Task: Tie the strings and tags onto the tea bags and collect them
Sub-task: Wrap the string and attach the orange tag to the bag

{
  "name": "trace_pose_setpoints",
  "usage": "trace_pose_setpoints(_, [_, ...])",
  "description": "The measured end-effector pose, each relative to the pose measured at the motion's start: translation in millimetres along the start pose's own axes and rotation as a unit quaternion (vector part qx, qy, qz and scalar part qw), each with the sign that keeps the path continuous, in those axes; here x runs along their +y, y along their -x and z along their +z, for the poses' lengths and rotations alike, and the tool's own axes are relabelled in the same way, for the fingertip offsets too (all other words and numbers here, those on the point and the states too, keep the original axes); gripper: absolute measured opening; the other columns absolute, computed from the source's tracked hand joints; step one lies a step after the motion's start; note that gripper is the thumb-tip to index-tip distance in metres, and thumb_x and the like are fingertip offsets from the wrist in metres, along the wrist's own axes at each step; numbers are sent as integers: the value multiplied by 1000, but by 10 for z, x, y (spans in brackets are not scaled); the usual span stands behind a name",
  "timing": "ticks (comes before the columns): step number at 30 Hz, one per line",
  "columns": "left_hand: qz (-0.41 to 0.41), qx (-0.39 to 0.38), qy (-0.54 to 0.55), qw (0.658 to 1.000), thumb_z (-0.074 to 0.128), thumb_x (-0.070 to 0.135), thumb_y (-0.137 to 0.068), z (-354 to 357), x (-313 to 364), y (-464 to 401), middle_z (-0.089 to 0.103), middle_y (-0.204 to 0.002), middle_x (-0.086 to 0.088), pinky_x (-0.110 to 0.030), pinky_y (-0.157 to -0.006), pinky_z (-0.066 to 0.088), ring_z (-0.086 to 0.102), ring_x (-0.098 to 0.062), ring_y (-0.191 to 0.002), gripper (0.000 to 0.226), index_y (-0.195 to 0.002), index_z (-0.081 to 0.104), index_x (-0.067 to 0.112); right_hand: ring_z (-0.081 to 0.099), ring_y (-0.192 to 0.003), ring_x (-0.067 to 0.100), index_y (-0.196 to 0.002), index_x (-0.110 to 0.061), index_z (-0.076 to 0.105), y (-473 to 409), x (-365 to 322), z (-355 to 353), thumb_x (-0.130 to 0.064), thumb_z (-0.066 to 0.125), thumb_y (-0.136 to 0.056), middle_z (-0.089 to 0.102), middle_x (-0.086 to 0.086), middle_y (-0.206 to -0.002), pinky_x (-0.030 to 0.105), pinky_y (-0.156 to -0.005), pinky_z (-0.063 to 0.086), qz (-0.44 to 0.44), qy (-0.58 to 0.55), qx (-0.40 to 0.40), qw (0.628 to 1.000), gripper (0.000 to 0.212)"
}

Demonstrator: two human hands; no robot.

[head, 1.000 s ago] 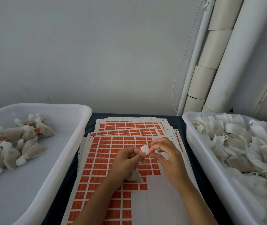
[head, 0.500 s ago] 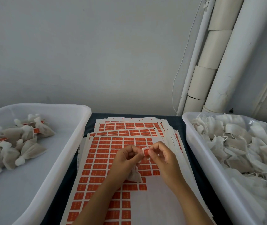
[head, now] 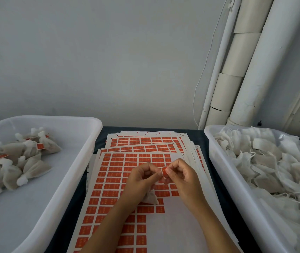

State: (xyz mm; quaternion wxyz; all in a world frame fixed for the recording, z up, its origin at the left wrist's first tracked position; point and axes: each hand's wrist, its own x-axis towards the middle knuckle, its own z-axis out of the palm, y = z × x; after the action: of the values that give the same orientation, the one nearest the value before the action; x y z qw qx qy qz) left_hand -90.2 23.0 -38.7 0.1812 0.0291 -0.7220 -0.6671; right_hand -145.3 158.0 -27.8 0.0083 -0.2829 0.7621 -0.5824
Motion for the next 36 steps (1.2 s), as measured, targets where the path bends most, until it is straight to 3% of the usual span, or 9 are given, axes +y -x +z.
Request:
trace_pose_setpoints(10, [16, -18, 6, 1000, 59, 8, -89, -2, 6, 15, 70, -73, 4, -14, -63, 51, 67, -9, -67, 11, -81, 65, 12, 66, -78, 6, -82, -19, 56, -4, -6, 9, -21, 59, -89, 66, -7, -82, 17, -73, 54, -3, 1, 4, 1000, 8])
trace_pose_setpoints(17, [28, -42, 49, 998, 53, 11, -89, -17, 37, 25, 69, -73, 2, -18, -71, 52, 67, -13, -72, 12, -82, 62, 7, 67, -76, 6, -82, -17, 56, -8, -14, 21, -19, 58, -90, 67, -5, -82, 13, -68, 52, -1, -27, 6, 1000, 8])
trace_pose_setpoints(24, [40, -8, -14, 999, 65, 8, -85, 26, 16, 20, 71, -73, -1, -20, -67, 55, 70, -17, -70, 7, -78, 64, 10, 66, -80, 8, -80, -21, 56, -11, 11, 32, -19, 59, -89, 66, -4, -84, 18, -72, 55, -3, -13, -2, 1000, 10])
trace_pose_setpoints(29, [30, 29, -28, 999, 67, 10, -84, 41, 26, 27, 66, -65, 3, -14, -59, 50, 62, -8, -60, 12, -73, 65, 14, 61, -87, 1, -81, -31, 53, 7, 33, 50, -27, 62, -87, 61, -17, -88, 5, -72, 46, -48, 55, 37, 997, 11])
trace_pose_setpoints(32, [30, 43, -19, 998, 66, 8, -85, 54, 32, 26, 65, -65, -2, -15, -59, 52, 60, -11, -60, 14, -72, 64, 14, 56, -94, 2, -96, -34, 47, -1, 29, 85, -40, 61, -85, 51, -25, -100, 8, -76, 47, -87, 119, 67, 987, 19])
trace_pose_setpoints(34, [25, 44, -14, 999, 66, 9, -85, 42, 33, 21, 64, -62, 1, -15, -58, 51, 58, -10, -57, 14, -71, 64, 14, 53, -98, 0, -115, -33, 39, -24, 27, 60, -44, 63, -81, 46, -27, -107, 10, -78, 45, -42, 93, 75, 992, 43])
trace_pose_setpoints(36, [25, 33, -7, 999, 65, 9, -85, 28, 31, 22, 62, -58, 7, -13, -55, 48, 55, -3, -53, 14, -72, 63, 13, 55, -97, 1, -112, -31, 43, -46, 12, 16, -45, 63, -77, 52, -23, -105, 9, -73, 45, 20, 36, 42, 998, 42])
